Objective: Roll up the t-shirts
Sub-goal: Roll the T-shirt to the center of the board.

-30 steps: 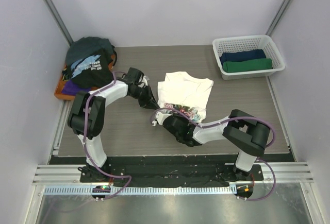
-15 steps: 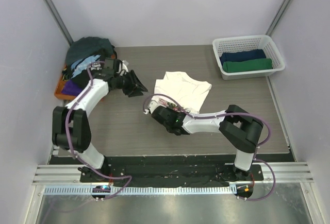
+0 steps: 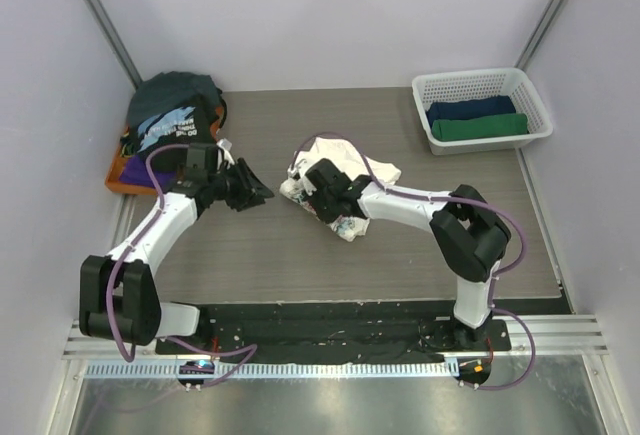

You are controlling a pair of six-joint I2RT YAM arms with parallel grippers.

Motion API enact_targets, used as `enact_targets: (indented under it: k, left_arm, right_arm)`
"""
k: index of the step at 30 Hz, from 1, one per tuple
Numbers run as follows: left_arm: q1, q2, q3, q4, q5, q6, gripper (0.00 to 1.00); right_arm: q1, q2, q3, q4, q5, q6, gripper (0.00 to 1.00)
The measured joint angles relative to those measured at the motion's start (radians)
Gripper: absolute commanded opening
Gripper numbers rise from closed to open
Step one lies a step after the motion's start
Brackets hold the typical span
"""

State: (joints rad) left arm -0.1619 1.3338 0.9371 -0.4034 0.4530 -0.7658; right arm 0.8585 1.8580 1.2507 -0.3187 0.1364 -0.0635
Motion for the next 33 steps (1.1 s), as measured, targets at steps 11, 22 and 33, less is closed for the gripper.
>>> enact_targets:
  k: [11, 22, 33]
  left_arm:
    - [-0.068, -0.004, -0.196, 0.25, -0.01, -0.066, 0.4]
    - [-0.161, 0.163, -0.084, 0.429, -0.051, -0.071, 0.4]
    - [-0.216, 0.389, 0.068, 0.495, -0.085, -0.077, 0.37]
  right_arm:
    - [-0.207, 0.156, 0.143, -0.045, -0.526, 0.227, 0.01]
    - [-0.271, 0.191, 0.14, -0.003, -0.793, 0.433, 0.01]
    - [-0.311, 0.191, 0.093, 0.044, -0.895, 0.531, 0.03]
